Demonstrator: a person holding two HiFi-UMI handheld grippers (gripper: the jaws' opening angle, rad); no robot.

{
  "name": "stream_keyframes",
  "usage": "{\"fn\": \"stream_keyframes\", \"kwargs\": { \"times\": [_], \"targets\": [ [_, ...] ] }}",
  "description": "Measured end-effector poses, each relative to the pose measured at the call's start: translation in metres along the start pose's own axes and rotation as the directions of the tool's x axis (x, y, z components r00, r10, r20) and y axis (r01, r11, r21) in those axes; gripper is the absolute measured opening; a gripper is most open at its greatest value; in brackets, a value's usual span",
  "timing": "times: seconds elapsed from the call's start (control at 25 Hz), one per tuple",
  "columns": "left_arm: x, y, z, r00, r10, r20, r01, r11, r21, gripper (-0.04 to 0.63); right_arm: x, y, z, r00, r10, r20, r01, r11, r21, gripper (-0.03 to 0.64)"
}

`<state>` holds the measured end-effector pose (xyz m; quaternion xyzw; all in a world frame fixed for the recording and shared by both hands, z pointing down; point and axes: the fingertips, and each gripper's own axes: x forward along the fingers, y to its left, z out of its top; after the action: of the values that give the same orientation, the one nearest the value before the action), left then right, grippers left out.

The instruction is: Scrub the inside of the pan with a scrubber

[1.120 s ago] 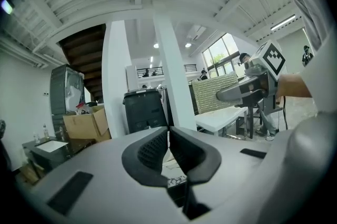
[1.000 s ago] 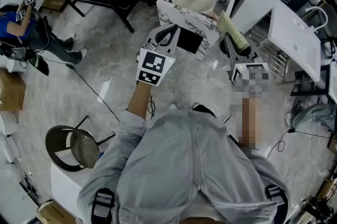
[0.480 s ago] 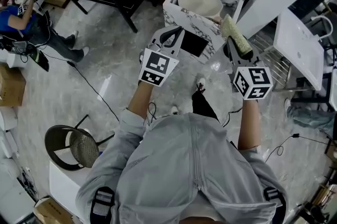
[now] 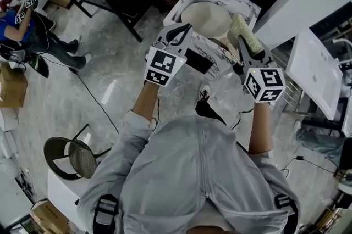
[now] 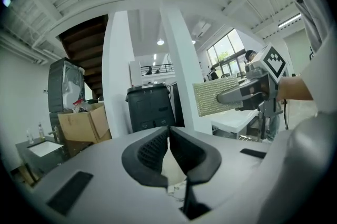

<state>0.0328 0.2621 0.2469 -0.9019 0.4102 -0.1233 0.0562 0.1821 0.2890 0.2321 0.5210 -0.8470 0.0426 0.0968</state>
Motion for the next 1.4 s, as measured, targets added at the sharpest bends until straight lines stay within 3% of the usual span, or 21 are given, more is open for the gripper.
{"fn": "stream_keyframes", "kwargs": {
  "times": [0.56,1.12,1.4],
  "targets": [
    [0.126,0.053,0.018,0.997,0.069,-0.04,-0.07,0.997,-0.018,0.029,0.1,-0.101,0.025,0.996,0.083,-0.007,-0.084,0.996,-0.02,0.086],
    [0.219,0.096,-0.007,0.982,0.139,-0.125,-0.146,0.988,-0.049,0.029,0.191,-0.166,-0.003,0.981,0.175,-0.08,-0.174,0.985,0.02,0.086],
    [0.244,0.116,-0.027,0.978,0.138,-0.159,-0.151,0.986,-0.069,0.029,0.233,-0.165,-0.025,0.969,0.209,-0.134,-0.204,0.978,0.05,0.086]
  ]
}}
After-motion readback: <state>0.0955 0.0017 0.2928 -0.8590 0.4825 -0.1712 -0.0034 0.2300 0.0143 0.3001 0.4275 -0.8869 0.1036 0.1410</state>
